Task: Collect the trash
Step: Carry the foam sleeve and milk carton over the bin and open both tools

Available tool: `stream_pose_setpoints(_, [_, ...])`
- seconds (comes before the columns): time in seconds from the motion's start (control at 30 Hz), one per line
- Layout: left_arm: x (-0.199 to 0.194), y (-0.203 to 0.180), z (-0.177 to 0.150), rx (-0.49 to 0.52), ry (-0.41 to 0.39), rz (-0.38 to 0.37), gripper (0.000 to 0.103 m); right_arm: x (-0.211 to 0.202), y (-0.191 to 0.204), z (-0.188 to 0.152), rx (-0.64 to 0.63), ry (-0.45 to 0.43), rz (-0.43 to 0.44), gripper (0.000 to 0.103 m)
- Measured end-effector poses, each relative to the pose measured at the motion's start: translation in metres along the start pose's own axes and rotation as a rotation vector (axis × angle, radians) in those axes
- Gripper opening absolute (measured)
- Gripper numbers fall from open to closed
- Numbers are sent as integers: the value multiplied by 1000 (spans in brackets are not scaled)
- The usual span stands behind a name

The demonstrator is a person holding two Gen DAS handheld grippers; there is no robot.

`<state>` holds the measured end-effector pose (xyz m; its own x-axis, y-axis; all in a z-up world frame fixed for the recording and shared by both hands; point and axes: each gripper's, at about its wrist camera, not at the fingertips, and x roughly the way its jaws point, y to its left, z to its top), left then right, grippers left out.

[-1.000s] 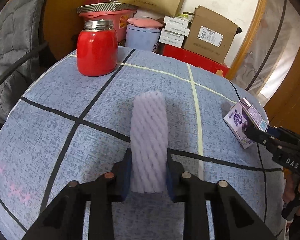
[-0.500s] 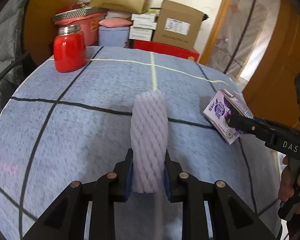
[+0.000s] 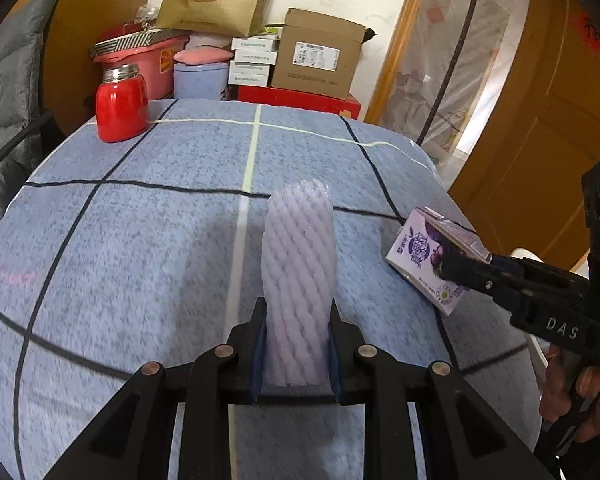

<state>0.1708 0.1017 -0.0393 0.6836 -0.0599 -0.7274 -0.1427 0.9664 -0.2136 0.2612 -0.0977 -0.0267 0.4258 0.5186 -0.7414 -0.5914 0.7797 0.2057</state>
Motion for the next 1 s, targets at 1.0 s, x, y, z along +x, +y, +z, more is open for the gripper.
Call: stream_pose_setpoints(1.0, [-26,-23,-13,48,-43,-42,25,-32,10,-18,-21,-40,-2,39])
